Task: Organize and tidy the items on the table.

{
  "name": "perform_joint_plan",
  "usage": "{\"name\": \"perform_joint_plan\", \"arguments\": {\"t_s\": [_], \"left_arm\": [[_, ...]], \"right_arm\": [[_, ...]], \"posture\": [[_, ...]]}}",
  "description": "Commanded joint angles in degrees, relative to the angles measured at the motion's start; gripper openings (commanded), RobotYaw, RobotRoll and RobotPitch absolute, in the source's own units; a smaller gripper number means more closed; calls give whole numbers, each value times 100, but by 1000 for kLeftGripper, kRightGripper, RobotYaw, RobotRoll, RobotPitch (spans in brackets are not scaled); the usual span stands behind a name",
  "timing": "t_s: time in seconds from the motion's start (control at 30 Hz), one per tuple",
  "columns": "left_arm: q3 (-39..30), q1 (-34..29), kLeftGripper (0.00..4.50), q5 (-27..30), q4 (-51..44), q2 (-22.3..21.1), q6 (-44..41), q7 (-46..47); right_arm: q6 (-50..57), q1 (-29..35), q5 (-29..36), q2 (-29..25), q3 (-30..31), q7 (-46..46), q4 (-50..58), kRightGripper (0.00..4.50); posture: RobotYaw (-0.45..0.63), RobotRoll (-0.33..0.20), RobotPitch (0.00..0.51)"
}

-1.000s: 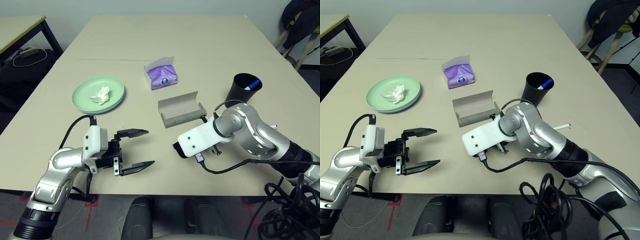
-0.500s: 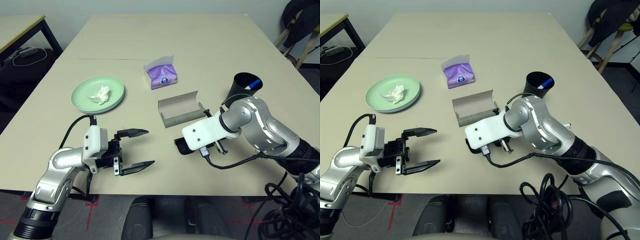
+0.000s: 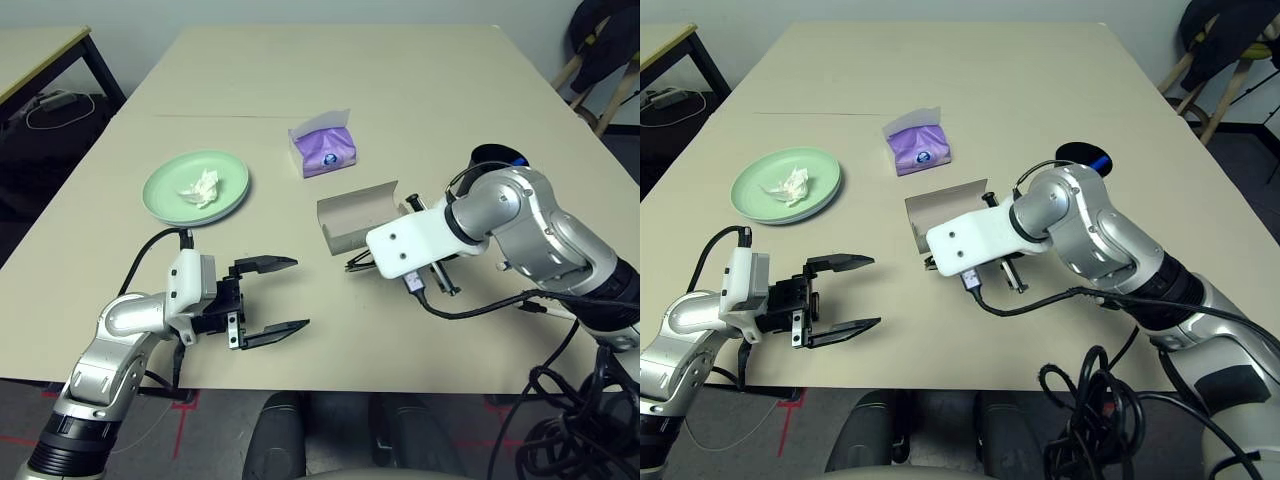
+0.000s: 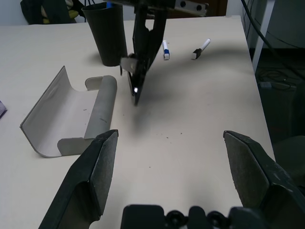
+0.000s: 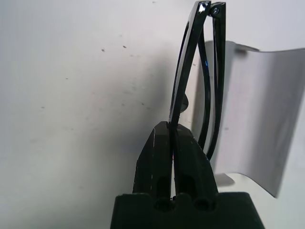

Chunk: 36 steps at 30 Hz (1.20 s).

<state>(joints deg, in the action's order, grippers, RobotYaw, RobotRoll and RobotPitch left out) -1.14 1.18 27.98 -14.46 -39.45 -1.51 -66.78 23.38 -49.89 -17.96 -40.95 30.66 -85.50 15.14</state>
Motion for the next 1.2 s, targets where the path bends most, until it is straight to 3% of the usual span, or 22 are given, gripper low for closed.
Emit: {"name": "perform_joint_plan", "arguments": {"t_s": [0.03, 0.33, 0.67, 1.2], "left_arm": [[61, 4, 4500, -71, 86, -10, -9, -37], [73, 58, 4500, -74, 112, -16, -20, -44], [53, 99, 4500, -79, 108, 1, -22, 25], [-240, 269, 4500, -118, 414, -42, 1, 292]], "right_arm": [[-133, -208, 110, -27, -131, 31, -226, 19], [-931, -890, 89, 136, -93, 342, -1491, 19], [-1920, -1354, -175, 702, 83, 673, -2905, 19], [-2636, -1459, -360, 881, 11, 689, -3608, 19]], "posture": [[109, 0, 121], [107, 0, 122], [119, 0, 116], [131, 0, 116]]}}
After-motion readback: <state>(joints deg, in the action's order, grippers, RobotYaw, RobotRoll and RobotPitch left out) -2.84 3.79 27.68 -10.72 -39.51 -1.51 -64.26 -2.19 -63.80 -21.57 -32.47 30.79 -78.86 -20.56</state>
